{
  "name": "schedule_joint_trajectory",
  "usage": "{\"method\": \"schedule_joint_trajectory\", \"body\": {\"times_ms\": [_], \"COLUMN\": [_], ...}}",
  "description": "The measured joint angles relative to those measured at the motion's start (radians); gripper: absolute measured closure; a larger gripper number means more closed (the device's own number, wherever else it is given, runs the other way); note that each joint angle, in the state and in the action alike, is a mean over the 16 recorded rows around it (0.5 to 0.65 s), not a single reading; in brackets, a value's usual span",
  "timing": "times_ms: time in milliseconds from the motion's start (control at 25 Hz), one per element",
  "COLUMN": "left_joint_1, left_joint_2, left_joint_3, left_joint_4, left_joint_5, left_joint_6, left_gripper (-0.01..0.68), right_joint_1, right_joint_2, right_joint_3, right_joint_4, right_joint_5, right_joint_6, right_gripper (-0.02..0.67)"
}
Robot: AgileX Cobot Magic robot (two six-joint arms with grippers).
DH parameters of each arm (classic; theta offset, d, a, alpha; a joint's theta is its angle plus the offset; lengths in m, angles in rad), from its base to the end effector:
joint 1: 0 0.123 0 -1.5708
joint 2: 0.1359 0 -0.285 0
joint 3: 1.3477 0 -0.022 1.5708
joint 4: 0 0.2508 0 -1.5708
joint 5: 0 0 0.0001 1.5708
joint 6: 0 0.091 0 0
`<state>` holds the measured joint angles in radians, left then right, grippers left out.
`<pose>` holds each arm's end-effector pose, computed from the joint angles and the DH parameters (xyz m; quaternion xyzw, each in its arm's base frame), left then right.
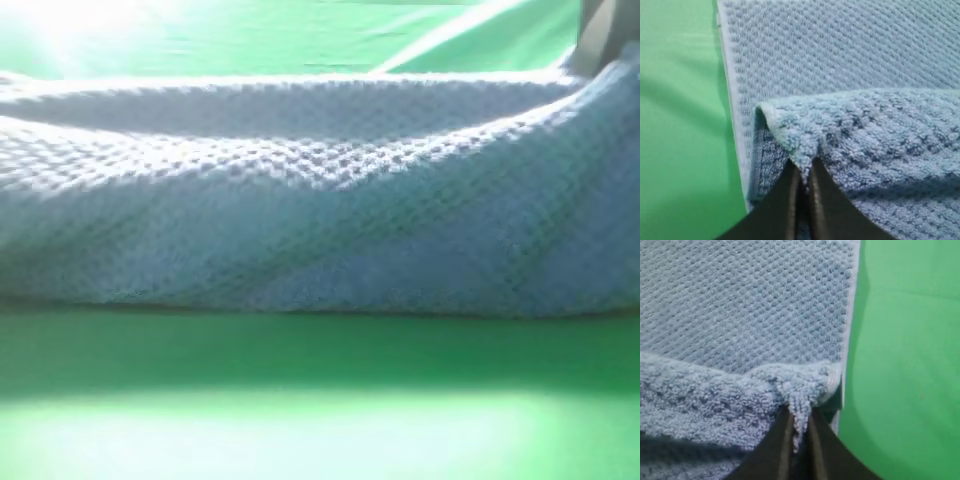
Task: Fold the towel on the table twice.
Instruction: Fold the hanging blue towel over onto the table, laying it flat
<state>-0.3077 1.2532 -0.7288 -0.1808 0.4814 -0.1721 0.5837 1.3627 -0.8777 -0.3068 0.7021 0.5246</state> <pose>0.2269 -0.0801 0.2453 0.0016 0.9455 -0.1392 0.2944 0.2279 0.1293 0.2518 -0.1188 0.9579 0.0166 0.2609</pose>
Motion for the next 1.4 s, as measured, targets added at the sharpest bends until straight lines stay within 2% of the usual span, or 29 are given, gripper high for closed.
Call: {"method": "schedule_joint_trajectory", "body": {"times_ms": [240,440,680,1000,1120,1200,1400], "left_joint_1": [0.000,0.001,0.003,0.005,0.005,0.006,0.007], "left_joint_2": [0.191,0.284,0.353,0.416,0.429,0.435,0.427], "left_joint_3": [-0.159,-0.237,-0.272,-0.276,-0.277,-0.277,-0.281], "left_joint_4": [0.150,0.255,0.330,0.352,0.364,0.371,0.390], "left_joint_5": [-0.025,-0.043,-0.072,-0.130,-0.150,-0.161,-0.164], "left_joint_6": [-0.094,-0.173,-0.226,-0.231,-0.231,-0.231,-0.231], "left_gripper": [0.673,0.673,0.673,0.666,0.632,0.585,0.396], "right_joint_1": [-0.061,-0.090,-0.109,-0.138,-0.149,-0.155,-0.165], "right_joint_2": [0.164,0.288,0.410,0.506,0.521,0.526,0.517], "right_joint_3": [-0.114,-0.203,-0.300,-0.391,-0.409,-0.416,-0.421], "right_joint_4": [-0.017,-0.031,-0.046,-0.053,-0.053,-0.053,-0.053], "right_joint_5": [-0.065,-0.111,-0.149,-0.161,-0.161,-0.157,-0.128], "right_joint_6": [-0.061,-0.085,-0.096,-0.098,-0.099,-0.099,-0.100], "right_gripper": [0.649,0.649,0.649,0.637,0.598,0.546,0.353]}}
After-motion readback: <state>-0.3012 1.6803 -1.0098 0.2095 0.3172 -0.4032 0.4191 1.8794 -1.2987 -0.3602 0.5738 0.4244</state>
